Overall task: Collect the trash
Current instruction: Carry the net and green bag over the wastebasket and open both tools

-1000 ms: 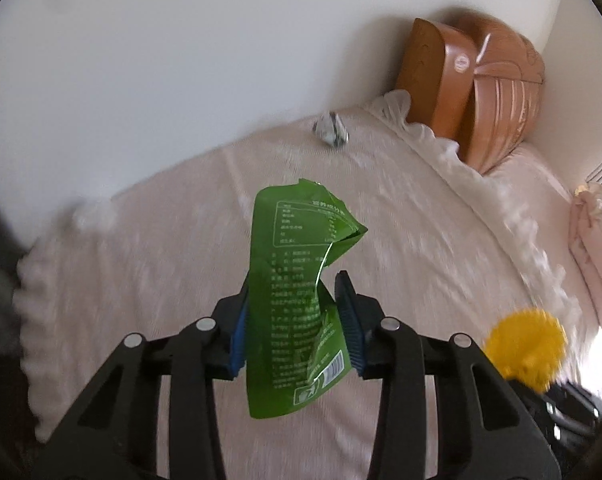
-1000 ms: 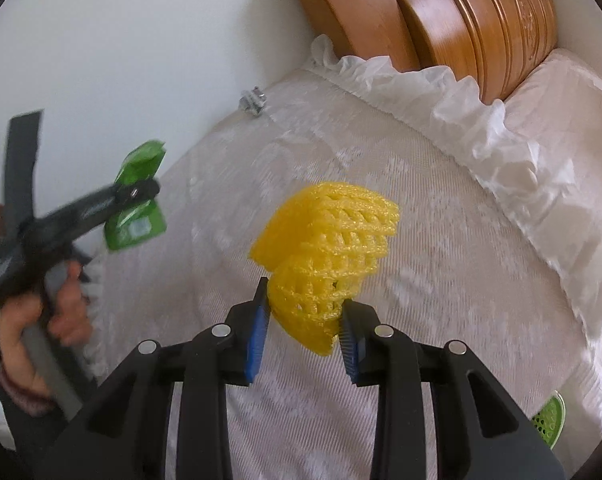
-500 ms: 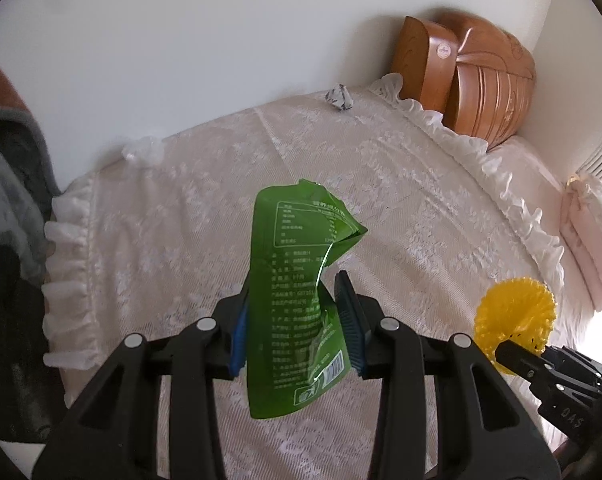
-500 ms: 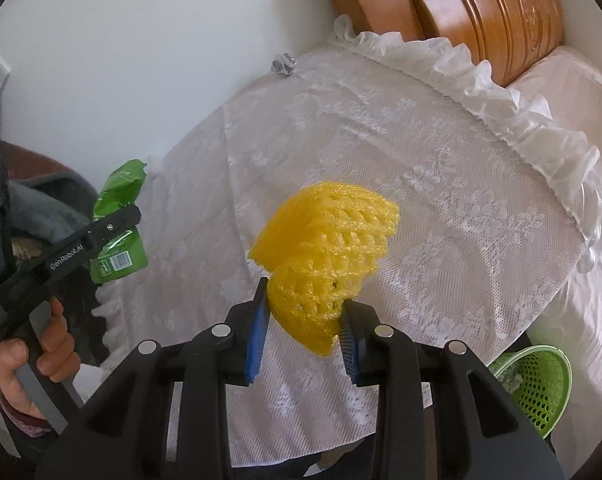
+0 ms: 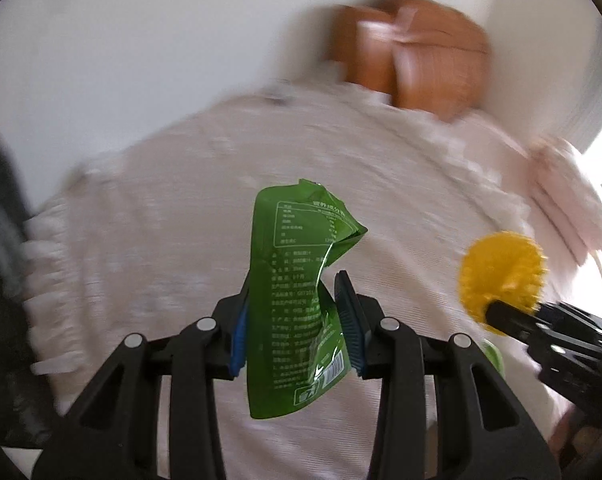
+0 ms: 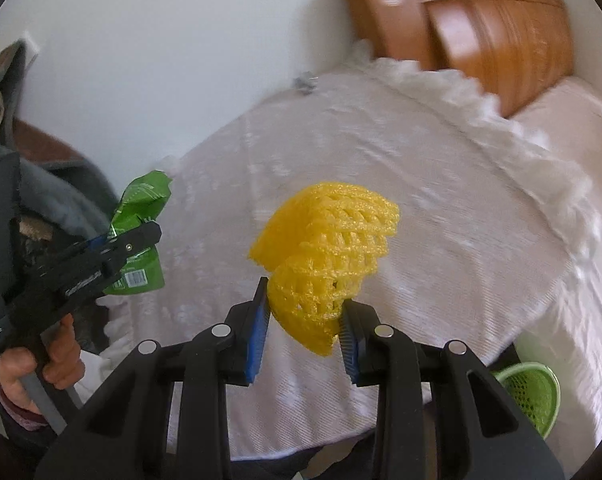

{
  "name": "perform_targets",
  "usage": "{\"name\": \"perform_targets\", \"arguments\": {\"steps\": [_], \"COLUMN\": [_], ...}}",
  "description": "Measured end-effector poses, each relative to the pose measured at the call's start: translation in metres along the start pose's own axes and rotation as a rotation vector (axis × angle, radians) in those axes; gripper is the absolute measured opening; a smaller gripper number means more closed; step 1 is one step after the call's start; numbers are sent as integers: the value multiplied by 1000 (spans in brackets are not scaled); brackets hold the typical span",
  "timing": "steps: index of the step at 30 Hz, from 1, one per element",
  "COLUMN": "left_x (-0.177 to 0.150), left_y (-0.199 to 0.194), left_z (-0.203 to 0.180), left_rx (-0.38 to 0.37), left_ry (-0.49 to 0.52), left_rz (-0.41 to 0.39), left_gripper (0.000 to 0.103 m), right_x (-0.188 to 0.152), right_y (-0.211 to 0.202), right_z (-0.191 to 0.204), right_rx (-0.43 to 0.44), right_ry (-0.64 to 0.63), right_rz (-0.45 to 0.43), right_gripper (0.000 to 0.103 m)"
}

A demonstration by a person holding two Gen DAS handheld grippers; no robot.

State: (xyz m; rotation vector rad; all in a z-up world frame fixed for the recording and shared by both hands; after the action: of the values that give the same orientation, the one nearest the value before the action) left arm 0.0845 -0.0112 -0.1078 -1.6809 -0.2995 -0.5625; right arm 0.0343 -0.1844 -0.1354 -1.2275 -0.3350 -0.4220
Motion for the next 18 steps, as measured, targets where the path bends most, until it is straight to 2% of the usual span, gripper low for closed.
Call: {"name": "perform_targets", "arguments": {"steps": [3,4,5,7,9,12,18], "left_x": [-10,-14,-20,-29,-39,-53,-68], "left_y": [4,5,5,4,2,-2,-7], "left_z": [-59,-82,-104,-139,-167,-205,-245], "left_rx": [-103,-144,-181,-228,-256,-293,-313], "left_ry": [98,137,172,236,304,398,488], "left_rz": [28,41,54,71,79,89,92], "left_gripper": [38,38,38,38,38,38,38], "right_x": [-14,-28,-32,-48,-71,-96,-127], "right_y": [-19,-33,-38,-52,-69,-86,-102], "right_z": [-35,-64,-73,-102,-137,-167,-213], "right_rx": [-85,-149,-170,-230,-289,-335,-355], "right_ry": [56,101,117,170,247,329,432], "right_rz": [-19,-26,-27,-29,-26,-27,-28], "right_gripper": [33,33,33,33,33,33,33]}}
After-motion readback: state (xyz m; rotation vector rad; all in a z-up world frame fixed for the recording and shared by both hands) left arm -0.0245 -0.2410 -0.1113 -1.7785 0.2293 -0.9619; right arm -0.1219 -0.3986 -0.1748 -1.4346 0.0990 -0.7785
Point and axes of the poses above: each gripper's, at about its wrist camera, not at the fingertips, and y roughly the way its jaws point, z to its left, x to its top, the point moved 8 cm from there along y, roughly the way its jaws point
